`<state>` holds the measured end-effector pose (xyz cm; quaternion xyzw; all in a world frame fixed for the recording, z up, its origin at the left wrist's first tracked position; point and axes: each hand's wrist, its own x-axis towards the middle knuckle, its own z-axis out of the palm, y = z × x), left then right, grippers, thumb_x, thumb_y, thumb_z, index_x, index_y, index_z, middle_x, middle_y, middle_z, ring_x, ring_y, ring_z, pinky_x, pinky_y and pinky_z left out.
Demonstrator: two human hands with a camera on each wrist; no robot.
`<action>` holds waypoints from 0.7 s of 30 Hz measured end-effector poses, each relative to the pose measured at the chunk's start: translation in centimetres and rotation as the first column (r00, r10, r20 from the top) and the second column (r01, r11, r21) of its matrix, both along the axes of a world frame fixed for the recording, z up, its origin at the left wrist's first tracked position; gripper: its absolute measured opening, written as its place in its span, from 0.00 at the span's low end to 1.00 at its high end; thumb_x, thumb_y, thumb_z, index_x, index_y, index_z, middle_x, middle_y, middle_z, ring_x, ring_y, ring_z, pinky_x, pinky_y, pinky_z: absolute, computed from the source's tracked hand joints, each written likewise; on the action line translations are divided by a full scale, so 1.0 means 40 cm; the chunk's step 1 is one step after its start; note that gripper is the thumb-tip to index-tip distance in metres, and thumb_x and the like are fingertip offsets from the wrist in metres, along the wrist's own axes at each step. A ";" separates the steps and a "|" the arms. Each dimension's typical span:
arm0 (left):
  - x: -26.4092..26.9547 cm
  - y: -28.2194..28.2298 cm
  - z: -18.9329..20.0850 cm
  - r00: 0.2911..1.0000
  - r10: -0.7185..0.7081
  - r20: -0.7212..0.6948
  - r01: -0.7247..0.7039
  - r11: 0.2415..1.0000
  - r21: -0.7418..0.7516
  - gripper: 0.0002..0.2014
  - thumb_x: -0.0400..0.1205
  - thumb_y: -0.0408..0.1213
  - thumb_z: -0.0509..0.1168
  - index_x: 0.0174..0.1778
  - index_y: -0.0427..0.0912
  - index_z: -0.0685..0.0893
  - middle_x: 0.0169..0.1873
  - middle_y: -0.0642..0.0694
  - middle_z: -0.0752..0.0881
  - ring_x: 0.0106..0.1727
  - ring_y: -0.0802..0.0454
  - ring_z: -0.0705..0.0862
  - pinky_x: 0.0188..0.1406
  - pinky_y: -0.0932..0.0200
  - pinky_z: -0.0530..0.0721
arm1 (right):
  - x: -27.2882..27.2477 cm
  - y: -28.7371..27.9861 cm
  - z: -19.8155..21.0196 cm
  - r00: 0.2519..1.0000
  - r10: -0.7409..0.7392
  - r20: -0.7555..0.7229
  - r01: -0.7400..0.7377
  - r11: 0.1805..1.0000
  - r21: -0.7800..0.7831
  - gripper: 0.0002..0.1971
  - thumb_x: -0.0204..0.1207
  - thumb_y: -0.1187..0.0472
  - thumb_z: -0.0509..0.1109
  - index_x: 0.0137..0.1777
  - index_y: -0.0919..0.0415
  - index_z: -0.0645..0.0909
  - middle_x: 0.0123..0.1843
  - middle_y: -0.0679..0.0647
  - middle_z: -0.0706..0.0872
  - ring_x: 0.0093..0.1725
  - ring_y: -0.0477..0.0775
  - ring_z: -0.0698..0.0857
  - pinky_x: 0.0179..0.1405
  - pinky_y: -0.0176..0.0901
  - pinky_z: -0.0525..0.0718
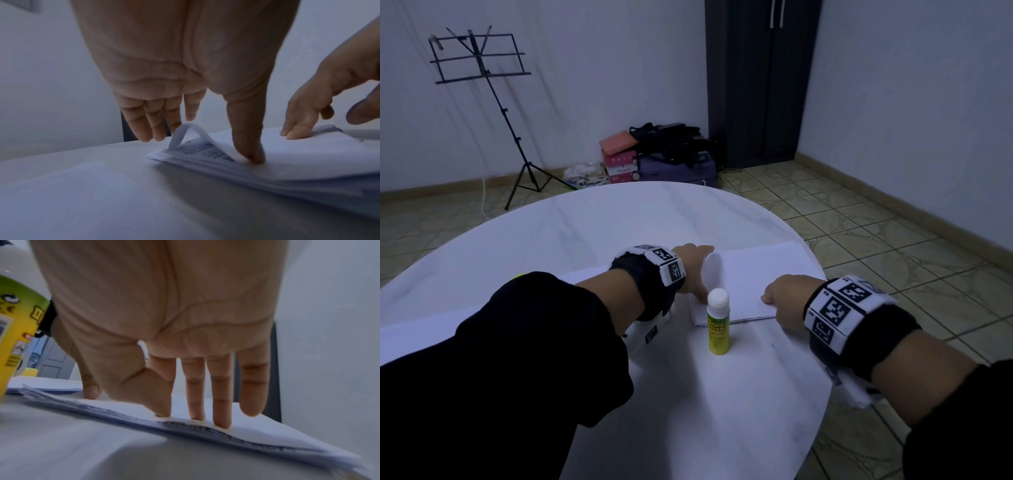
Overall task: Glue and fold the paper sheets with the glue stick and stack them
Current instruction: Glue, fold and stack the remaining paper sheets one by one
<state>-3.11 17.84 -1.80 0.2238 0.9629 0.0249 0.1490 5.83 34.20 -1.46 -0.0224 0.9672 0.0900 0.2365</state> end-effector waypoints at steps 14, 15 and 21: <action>-0.005 -0.019 0.010 0.942 0.287 0.173 -0.334 0.846 0.415 0.31 0.74 0.31 0.74 0.71 0.52 0.73 0.64 0.43 0.77 0.49 0.44 0.88 0.58 0.48 0.86 | -0.007 0.006 -0.005 1.000 -0.014 -0.028 0.013 1.000 -0.023 0.21 0.78 0.68 0.58 0.71 0.61 0.76 0.69 0.57 0.79 0.66 0.56 0.80 0.63 0.43 0.79; -0.001 -0.021 0.009 0.933 0.298 0.204 -0.360 0.808 0.465 0.25 0.75 0.29 0.72 0.66 0.50 0.76 0.57 0.45 0.79 0.42 0.46 0.88 0.54 0.49 0.87 | -0.005 0.005 -0.003 1.000 -0.006 -0.024 0.006 1.000 -0.015 0.21 0.78 0.68 0.58 0.70 0.61 0.77 0.69 0.57 0.79 0.64 0.56 0.80 0.62 0.43 0.79; 0.025 -0.041 -0.015 0.909 0.229 0.349 -0.386 0.779 0.494 0.13 0.77 0.23 0.69 0.51 0.45 0.82 0.47 0.46 0.74 0.31 0.53 0.80 0.31 0.66 0.87 | 0.002 -0.001 0.005 1.000 0.004 -0.020 -0.004 1.000 0.019 0.22 0.80 0.68 0.58 0.73 0.60 0.74 0.72 0.57 0.76 0.68 0.57 0.78 0.66 0.44 0.78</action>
